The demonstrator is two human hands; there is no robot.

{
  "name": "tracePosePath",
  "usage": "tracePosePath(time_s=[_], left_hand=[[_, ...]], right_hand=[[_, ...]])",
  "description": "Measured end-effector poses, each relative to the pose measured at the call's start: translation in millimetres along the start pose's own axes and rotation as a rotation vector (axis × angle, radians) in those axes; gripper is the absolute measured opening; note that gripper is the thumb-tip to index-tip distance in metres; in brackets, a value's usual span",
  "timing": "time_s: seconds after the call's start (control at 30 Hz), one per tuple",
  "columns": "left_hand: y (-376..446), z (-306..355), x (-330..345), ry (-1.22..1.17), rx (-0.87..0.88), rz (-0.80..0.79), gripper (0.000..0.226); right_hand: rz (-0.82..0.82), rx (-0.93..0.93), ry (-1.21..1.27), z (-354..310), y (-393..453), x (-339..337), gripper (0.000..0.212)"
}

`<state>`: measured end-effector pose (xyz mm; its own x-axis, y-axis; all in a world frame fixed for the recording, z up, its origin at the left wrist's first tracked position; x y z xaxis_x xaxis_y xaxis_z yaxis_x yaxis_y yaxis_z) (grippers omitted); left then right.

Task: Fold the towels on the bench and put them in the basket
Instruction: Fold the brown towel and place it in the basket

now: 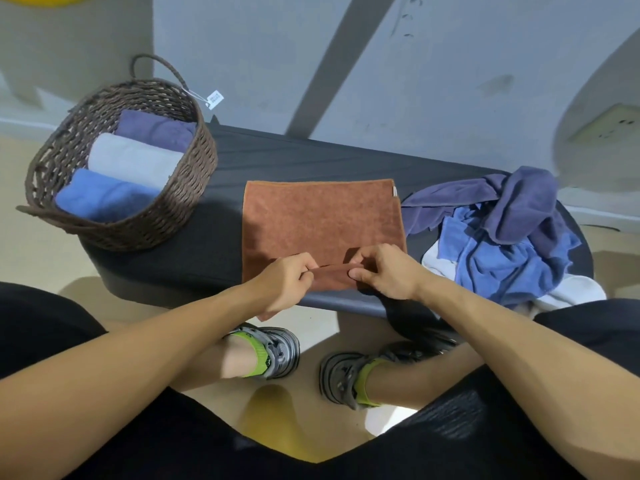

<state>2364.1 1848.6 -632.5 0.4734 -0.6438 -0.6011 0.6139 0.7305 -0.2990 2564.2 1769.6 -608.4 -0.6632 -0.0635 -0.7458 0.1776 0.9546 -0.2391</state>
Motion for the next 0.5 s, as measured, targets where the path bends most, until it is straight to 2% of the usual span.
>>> tracePosePath(time_s=[0.07, 0.1, 0.2, 0.23, 0.3, 0.37, 0.5], left_hand=[[-1.0, 0.9, 2.5, -0.026, -0.006, 0.019, 0.011], [-1.8, 3.1, 3.2, 0.000, 0.010, 0.019, 0.018], [-3.5, 7.8, 9.4, 0.290, 0.127, 0.069, 0.043], [-3.3, 9.9, 10.9, 0.341, 0.157, 0.100, 0.040], [1.2, 12.6, 11.8, 0.336, 0.172, 0.116, 0.020], [6.7, 13.8, 6.6, 0.305, 0.128, 0.042, 0.002], [13.3, 10.8, -15.8, 0.237, 0.011, -0.067, 0.019]], right_hand=[[0.015, 0.048, 0.035, 4.3, 1.7, -1.3, 0.012], [0.011, 0.053, 0.038, 5.8, 2.1, -2.3, 0.014], [0.002, 0.052, 0.051, 8.7, 2.7, -3.7, 0.015], [0.012, 0.055, 0.060, 8.9, 2.5, -3.4, 0.015], [0.038, 0.068, 0.071, 8.6, 1.4, -1.6, 0.016], [0.053, 0.072, 0.062, 6.5, -0.8, -0.3, 0.016], [0.029, 0.051, -0.030, 5.8, -2.8, -1.2, 0.017]])
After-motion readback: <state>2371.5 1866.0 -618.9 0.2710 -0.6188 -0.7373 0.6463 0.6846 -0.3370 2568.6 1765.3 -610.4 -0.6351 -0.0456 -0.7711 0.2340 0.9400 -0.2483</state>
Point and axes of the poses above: each hand's wrist, its own y-axis towards the middle knuckle, its own x-axis out of the palm, z = x × y, the point moved 3 cm from there along y, towards the middle knuckle, and after that the axes turned 14 degrees about z, right-handed, at the moved point
